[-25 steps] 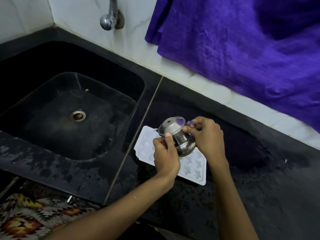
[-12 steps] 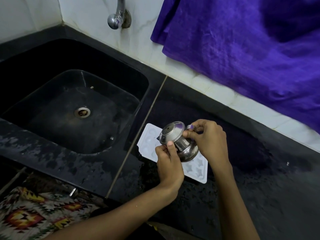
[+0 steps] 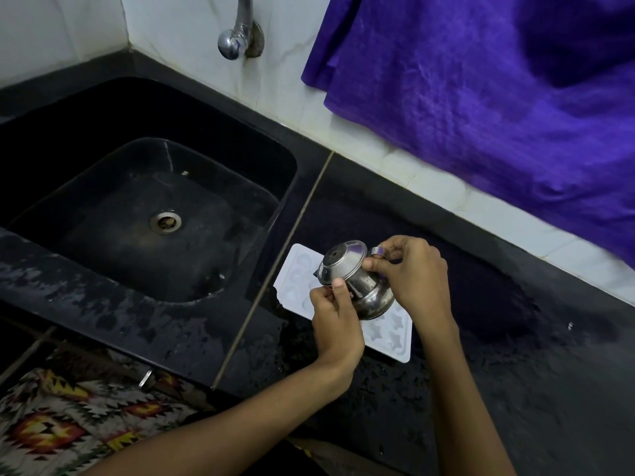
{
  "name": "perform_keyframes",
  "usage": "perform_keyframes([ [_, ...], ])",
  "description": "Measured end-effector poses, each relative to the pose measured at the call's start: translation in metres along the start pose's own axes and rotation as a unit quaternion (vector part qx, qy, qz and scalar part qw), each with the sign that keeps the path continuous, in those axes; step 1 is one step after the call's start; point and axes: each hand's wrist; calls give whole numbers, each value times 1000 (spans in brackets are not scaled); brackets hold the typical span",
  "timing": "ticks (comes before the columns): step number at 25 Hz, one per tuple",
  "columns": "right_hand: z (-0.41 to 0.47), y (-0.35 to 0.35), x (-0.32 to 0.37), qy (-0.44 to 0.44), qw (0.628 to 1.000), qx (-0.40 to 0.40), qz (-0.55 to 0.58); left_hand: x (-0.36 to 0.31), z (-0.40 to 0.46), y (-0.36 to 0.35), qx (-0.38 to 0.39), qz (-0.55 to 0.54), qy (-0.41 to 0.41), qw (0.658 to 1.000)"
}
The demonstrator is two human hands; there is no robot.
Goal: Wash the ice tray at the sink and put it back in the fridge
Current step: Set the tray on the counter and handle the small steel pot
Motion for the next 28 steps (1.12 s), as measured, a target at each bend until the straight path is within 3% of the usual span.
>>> perform_keyframes([
  [11,-19,8,-8,-12,993,11,117,0,-15,5,-25,-17,-71,997],
  [28,-29,-2,5,28,999,11,26,11,-23,17,-52,4,-36,998],
])
Point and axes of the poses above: each hand's wrist, its own z-axis towards the middle knuckle, its own y-axis out of the back of the hand, x = y × z, and after that the axes turned 3 degrees about x, right-handed
